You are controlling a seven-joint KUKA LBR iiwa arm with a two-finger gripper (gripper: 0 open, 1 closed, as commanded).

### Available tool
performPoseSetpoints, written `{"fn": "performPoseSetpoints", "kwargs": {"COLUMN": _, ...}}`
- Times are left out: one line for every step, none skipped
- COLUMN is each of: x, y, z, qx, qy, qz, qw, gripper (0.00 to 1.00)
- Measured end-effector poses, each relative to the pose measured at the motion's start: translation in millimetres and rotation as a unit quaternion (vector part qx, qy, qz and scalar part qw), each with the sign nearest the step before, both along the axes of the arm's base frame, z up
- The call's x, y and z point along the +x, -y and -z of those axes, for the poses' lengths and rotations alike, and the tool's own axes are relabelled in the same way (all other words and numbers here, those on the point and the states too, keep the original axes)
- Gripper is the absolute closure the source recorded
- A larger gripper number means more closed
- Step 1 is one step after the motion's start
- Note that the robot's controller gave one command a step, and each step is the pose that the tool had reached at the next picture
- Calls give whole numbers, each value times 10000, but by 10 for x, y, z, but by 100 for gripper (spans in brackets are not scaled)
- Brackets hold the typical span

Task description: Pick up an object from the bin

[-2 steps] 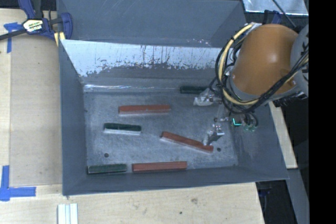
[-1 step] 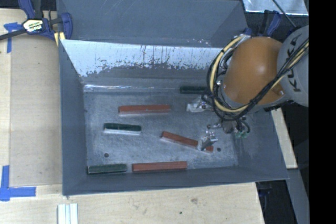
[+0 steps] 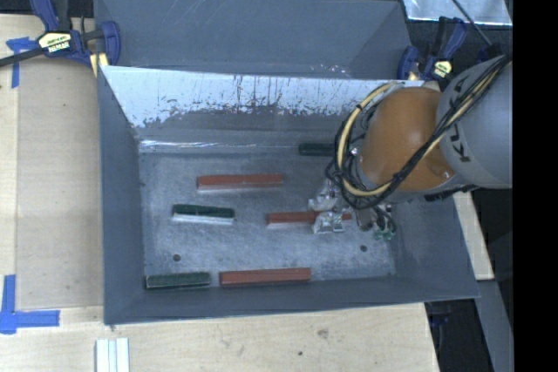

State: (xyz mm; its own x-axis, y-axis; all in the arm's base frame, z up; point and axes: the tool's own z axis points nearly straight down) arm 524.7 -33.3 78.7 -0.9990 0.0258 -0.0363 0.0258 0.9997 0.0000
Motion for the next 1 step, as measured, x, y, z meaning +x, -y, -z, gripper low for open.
{"fn": "performPoseSetpoints", "kwargs": {"x": 0, "y": 0, "z": 0, "qx": -1, "qy": 0, "qz": -1, "qw": 10000, "gripper": 100}}
